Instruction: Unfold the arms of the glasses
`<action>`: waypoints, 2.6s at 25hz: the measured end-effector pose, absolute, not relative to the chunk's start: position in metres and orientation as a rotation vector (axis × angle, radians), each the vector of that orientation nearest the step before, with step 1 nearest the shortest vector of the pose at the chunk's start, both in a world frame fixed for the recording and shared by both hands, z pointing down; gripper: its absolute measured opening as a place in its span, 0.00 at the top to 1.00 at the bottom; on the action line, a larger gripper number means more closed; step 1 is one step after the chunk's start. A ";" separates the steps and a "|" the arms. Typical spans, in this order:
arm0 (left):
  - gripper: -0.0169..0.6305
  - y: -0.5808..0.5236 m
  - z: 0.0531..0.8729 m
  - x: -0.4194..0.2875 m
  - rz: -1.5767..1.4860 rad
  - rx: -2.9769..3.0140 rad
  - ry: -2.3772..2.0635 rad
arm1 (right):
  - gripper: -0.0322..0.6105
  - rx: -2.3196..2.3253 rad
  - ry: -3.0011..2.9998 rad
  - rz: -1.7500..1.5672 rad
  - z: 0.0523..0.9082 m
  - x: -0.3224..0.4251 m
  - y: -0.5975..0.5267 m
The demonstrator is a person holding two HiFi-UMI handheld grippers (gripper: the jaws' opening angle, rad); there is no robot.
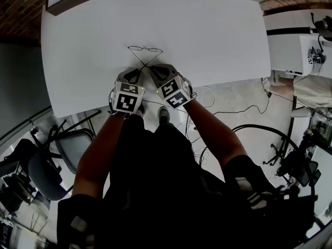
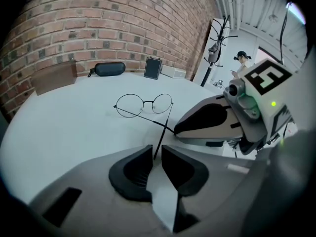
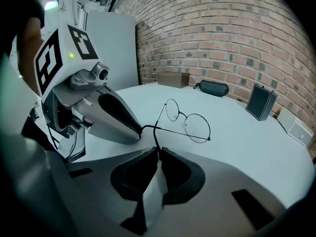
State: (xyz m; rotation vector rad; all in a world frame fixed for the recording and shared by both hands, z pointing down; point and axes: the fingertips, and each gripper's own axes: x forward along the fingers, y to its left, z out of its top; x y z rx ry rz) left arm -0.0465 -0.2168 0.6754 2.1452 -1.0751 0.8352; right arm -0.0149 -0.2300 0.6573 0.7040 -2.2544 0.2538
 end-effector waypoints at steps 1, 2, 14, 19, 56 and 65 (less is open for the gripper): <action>0.88 -0.215 0.673 -0.046 0.832 2.147 -1.060 | 0.91 0.705 -2.252 0.252 0.658 -0.015 -0.230; 0.86 -0.214 0.670 -0.046 0.823 2.147 -1.043 | 0.91 0.705 -2.249 0.252 0.658 -0.015 -0.229; 0.80 -0.255 0.637 -0.089 0.571 2.013 -1.268 | 0.91 0.917 -2.237 0.504 0.632 -0.009 -0.236; 0.77 -0.272 0.627 -0.086 0.584 2.040 -1.315 | 0.87 1.088 -2.196 0.696 0.619 -0.008 -0.250; 0.73 -0.276 0.644 -0.088 0.695 2.035 -1.262 | 0.77 1.277 -2.038 0.878 0.635 0.014 -0.269; 0.73 -0.274 0.643 -0.110 0.767 2.070 -1.307 | 0.77 1.223 -2.058 0.745 0.634 0.023 -0.271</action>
